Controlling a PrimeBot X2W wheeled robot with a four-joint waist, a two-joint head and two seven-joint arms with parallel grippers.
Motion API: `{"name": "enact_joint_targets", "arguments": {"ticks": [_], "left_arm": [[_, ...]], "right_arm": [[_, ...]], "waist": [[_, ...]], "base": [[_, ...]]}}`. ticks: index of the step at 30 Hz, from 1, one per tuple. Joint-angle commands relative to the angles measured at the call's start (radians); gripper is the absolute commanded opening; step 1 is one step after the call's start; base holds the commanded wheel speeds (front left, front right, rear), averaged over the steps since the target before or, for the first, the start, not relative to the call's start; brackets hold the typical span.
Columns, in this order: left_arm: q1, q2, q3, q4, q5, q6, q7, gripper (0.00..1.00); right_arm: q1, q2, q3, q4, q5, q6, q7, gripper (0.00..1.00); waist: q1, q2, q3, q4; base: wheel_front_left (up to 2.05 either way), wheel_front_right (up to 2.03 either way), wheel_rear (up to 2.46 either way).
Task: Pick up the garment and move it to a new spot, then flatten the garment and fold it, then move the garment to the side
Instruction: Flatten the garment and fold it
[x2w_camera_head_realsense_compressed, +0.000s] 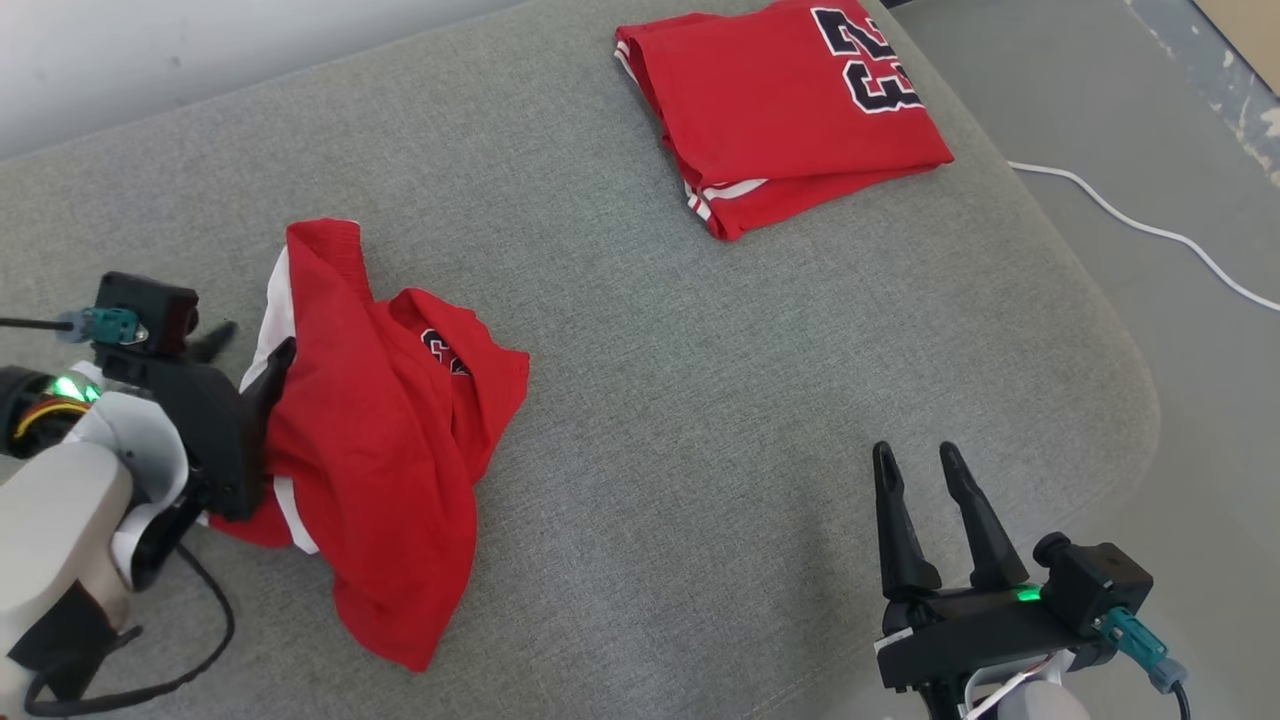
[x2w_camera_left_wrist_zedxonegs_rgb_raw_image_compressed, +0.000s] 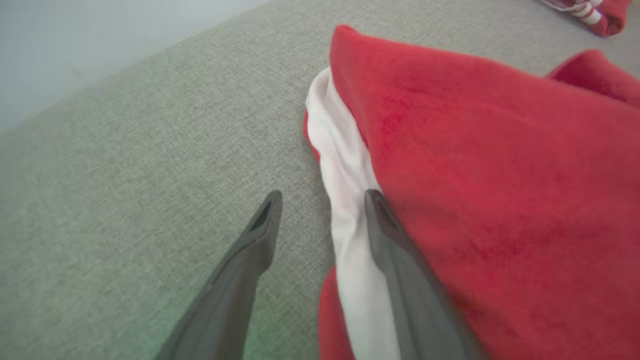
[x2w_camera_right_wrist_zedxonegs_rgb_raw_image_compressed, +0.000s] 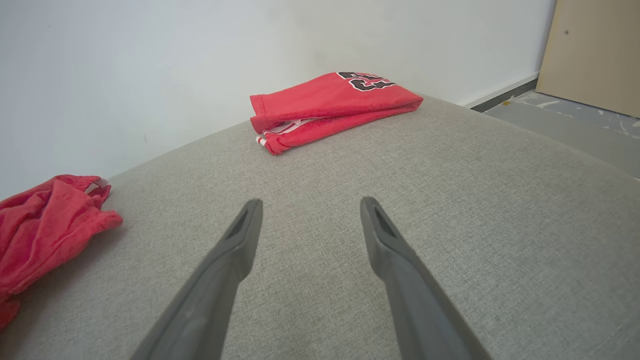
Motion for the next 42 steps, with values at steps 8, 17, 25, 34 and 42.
{"name": "enact_joint_targets", "arguments": {"ticks": [8, 17, 25, 34, 42], "left_arm": [[-0.043, -0.002, -0.086, -0.04, -0.099, 0.002, -0.017, 0.0], [-0.106, -0.015, -0.05, -0.073, -0.095, 0.006, -0.26, 0.0], [0.038, 0.025, 0.02, -0.202, -0.114, 0.092, -0.374, 0.0], [0.465, 0.029, 0.229, -0.513, -0.102, 0.284, -0.387, 0.0], [0.804, -0.157, 0.416, -0.554, -0.02, 0.275, -0.388, 0.0]], "right_arm": [[-0.011, 0.003, -0.018, -0.001, -0.022, -0.003, 0.0, 1.0], [0.024, 0.003, -0.055, -0.005, -0.057, -0.003, 0.0, 1.0], [0.046, 0.003, -0.087, -0.015, -0.096, -0.003, 0.0, 1.0], [0.073, 0.003, -0.092, -0.015, -0.109, -0.003, 0.0, 1.0], [0.075, 0.003, -0.094, -0.008, -0.133, -0.003, 0.0, 1.0]], "waist": [[-0.0001, -0.0001, -0.019, 0.029], [-0.0001, -0.0001, -0.089, 0.127], [-0.0001, -0.0001, -0.147, 0.242], [-0.0001, -0.0001, -0.169, 0.318], [-0.0001, -0.0001, -0.181, 0.351]], "base": [[0.0, 0.0, 0.0], [0.0, 0.0, 0.0], [0.0, 0.0, 0.0], [0.0, 0.0, 0.0], [0.0, 0.0, 0.0]]}}
